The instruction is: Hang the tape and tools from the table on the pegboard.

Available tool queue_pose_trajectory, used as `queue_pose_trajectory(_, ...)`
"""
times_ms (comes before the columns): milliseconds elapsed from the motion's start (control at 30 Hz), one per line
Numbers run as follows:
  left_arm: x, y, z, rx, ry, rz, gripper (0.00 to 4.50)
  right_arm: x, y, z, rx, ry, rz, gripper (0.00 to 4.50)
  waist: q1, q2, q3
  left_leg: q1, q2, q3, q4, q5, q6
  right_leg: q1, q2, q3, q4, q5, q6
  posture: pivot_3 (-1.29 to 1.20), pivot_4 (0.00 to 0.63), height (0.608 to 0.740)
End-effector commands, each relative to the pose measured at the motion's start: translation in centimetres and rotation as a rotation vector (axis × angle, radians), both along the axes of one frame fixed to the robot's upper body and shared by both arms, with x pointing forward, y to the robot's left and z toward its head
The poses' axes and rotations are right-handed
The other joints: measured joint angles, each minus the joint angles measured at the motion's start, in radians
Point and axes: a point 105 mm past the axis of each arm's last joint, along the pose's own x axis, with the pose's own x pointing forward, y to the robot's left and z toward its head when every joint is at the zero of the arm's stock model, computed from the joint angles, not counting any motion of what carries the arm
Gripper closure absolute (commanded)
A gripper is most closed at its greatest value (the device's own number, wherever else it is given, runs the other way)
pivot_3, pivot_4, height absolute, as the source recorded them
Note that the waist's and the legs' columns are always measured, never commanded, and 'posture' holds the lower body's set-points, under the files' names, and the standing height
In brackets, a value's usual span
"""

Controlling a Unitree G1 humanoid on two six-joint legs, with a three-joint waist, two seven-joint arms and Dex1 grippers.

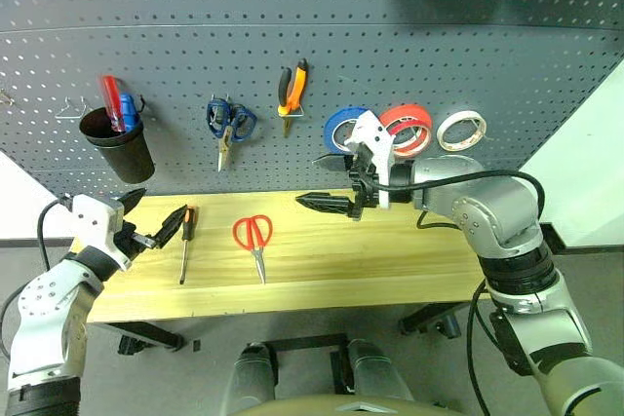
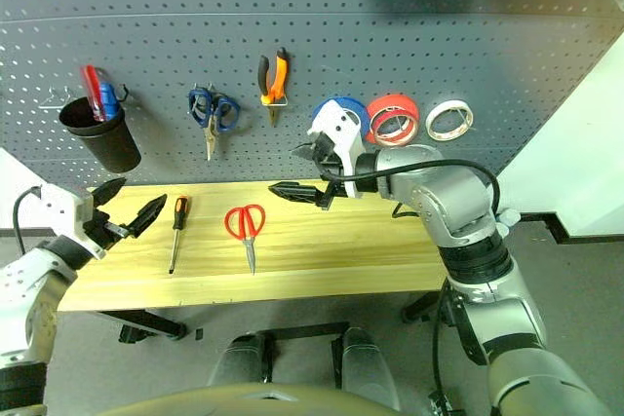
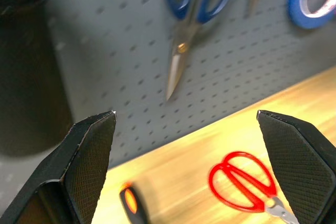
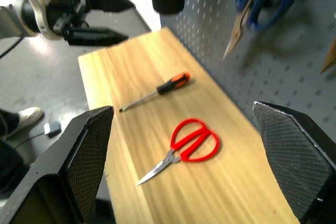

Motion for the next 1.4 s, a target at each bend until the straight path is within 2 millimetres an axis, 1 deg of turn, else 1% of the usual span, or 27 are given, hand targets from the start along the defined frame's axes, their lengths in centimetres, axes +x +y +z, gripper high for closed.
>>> queue_pose_trajectory(33, -0.3, -0.5, -1.0, 0.019, 0.032, 0.066, 0.00, -0.4, -1.0, -0.5, 0.006, -0.010, 0.043, 0.02, 0.006, 0.001, 0.001, 0.000, 0.000, 0.000, -0.002, 0.000, 0.000, 0.002, 0.000, 0.000, -0.004, 0.000, 0.000, 0.23, 0.152, 0.740)
queue_pose_trajectory(100, -0.2, -0.9, -2.3, 0.013, 0.075, 0.125, 0.00, -0.4, -1.9, -1.5, -0.034, -0.012, 0.051, 0.02, 0.022, 0.002, 0.002, -0.001, 0.000, 0.000, -0.003, 0.001, 0.001, 0.002, -0.001, 0.000, -0.007, 0.000, 0.000, 0.23, 0.159, 0.740)
queue_pose_trajectory(167, -0.1, -1.1, -3.8, 0.025, 0.139, 0.194, 0.00, -0.4, -2.8, -1.9, -0.051, 0.003, 0.062, 0.02, 0.031, 0.003, 0.005, -0.003, -0.001, 0.001, -0.003, 0.001, 0.002, 0.001, -0.002, 0.000, -0.009, 0.000, -0.001, 0.23, 0.162, 0.740)
queue_pose_trajectory(267, 0.4, -3.1, -5.7, 0.024, 0.215, 0.225, 0.00, -0.3, -4.1, -2.4, -0.082, 0.014, 0.067, 0.02, 0.036, 0.003, 0.009, -0.004, -0.001, 0.001, -0.003, 0.001, 0.003, 0.000, -0.002, 0.000, -0.010, 0.000, 0.000, 0.22, 0.173, 0.740)
queue_pose_trajectory(333, 0.8, -5.2, -6.7, 0.043, 0.255, 0.207, 0.00, -0.3, -4.9, -2.4, -0.080, -0.007, 0.090, 0.02, 0.038, 0.002, 0.012, -0.004, -0.001, 0.001, -0.003, 0.001, 0.003, 0.000, -0.002, 0.000, -0.010, 0.000, 0.000, 0.21, 0.178, 0.740)
queue_pose_trajectory(400, 1.4, -6.8, -7.4, 0.048, 0.292, 0.217, 0.00, -0.5, -5.5, -2.0, -0.062, -0.081, 0.135, 0.02, 0.040, 0.002, 0.017, -0.004, -0.001, 0.000, -0.003, 0.001, 0.003, 0.000, -0.001, 0.000, -0.009, -0.001, 0.002, 0.21, 0.186, 0.740)
queue_pose_trajectory(467, 1.8, -7.7, -7.7, 0.048, 0.320, 0.240, 0.00, -0.8, -5.7, -1.6, -0.031, -0.148, 0.178, 0.02, 0.043, 0.002, 0.023, -0.004, -0.001, 0.000, -0.003, 0.001, 0.003, 0.000, 0.000, 0.000, -0.009, -0.002, 0.003, 0.20, 0.190, 0.740)
queue_pose_trajectory(500, 2.0, -8.2, -7.8, 0.042, 0.337, 0.242, 0.00, -0.8, -5.9, -1.7, -0.034, -0.158, 0.195, 0.02, 0.045, 0.003, 0.026, -0.004, -0.001, -0.001, -0.003, 0.001, 0.003, 0.000, 0.000, 0.000, -0.009, -0.002, 0.003, 0.20, 0.196, 0.740)
queue_pose_trajectory(633, 3.0, -9.6, -8.1, 0.061, 0.397, 0.249, 0.00, -0.6, -6.5, -2.5, -0.079, -0.178, 0.225, 0.02, 0.043, 0.003, 0.037, -0.004, -0.001, -0.001, -0.002, 0.001, 0.003, 0.000, 0.001, 0.000, -0.008, -0.002, 0.003, 0.19, 0.204, 0.740)
queue_pose_trajectory(767, 3.9, -11.5, -8.6, 0.004, 0.467, 0.229, 0.00, -0.1, -7.0, -4.0, -0.157, -0.187, 0.242, 0.02, 0.049, 0.003, 0.042, -0.004, -0.001, -0.001, -0.002, 0.001, 0.003, 0.000, 0.001, 0.000, -0.009, -0.002, 0.003, 0.19, 0.204, 0.740)
queue_pose_trajectory(833, 4.3, -11.9, -8.9, 0.000, 0.502, 0.246, 0.00, 0.1, -7.2, -4.3, -0.179, -0.190, 0.249, 0.02, 0.050, 0.003, 0.044, -0.005, -0.002, -0.001, -0.002, 0.001, 0.003, 0.000, 0.001, 0.000, -0.009, -0.002, 0.003, 0.18, 0.202, 0.740)
queue_pose_trajectory(933, 5.1, -12.7, -8.8, -0.022, 0.531, 0.255, 0.00, 0.3, -7.1, -4.0, -0.172, -0.196, 0.250, 0.02, 0.050, 0.002, 0.047, -0.005, -0.002, -0.001, -0.002, 0.001, 0.003, 0.000, 0.001, 0.000, -0.008, -0.002, 0.004, 0.17, 0.198, 0.740)
queue_pose_trajectory(1033, 4.9, -13.7, -8.9, -0.041, 0.594, 0.263, 0.00, 0.8, -7.5, -3.7, -0.192, -0.213, 0.248, 0.02, 0.048, 0.002, 0.048, -0.005, -0.002, -0.002, -0.001, 0.001, 0.003, 0.000, 0.001, 0.000, -0.008, -0.002, 0.004, 0.16, 0.197, 0.740)
queue_pose_trajectory(1133, 4.7, -14.5, -9.3, -0.019, 0.662, 0.270, 0.00, 1.5, -8.2, -4.2, -0.252, -0.205, 0.220, 0.02, 0.048, 0.002, 0.049, -0.005, -0.002, -0.002, -0.001, 0.001, 0.003, 0.000, 0.001, 0.000, -0.008, -0.002, 0.004, 0.16, 0.194, 0.740)
queue_pose_trajectory(1233, 4.0, -14.9, -10.4, -0.010, 0.755, 0.279, 0.00, 1.8, -8.4, -4.2, -0.271, -0.202, 0.220, 0.02, 0.048, 0.002, 0.049, -0.005, -0.002, -0.002, -0.001, 0.001, 0.003, 0.001, 0.001, 0.000, -0.008, -0.002, 0.004, 0.14, 0.193, 0.740)
queue_pose_trajectory(1333, 3.6, -14.6, -10.8, 0.013, 0.792, 0.304, 0.00, 2.2, -8.2, -3.9, -0.258, -0.216, 0.204, 0.02, 0.044, 0.002, 0.049, -0.005, -0.002, -0.002, -0.002, 0.001, 0.003, 0.001, 0.001, 0.000, -0.008, -0.002, 0.004, 0.13, 0.195, 0.740)
queue_pose_trajectory(1400, 3.5, -14.2, -11.1, 0.009, 0.815, 0.326, 0.00, 2.2, -8.3, -4.2, -0.275, -0.229, 0.209, 0.02, 0.036, 0.002, 0.050, -0.005, -0.002, -0.002, -0.001, 0.001, 0.003, 0.001, 0.001, 0.000, -0.008, -0.002, 0.004, 0.12, 0.197, 0.740)
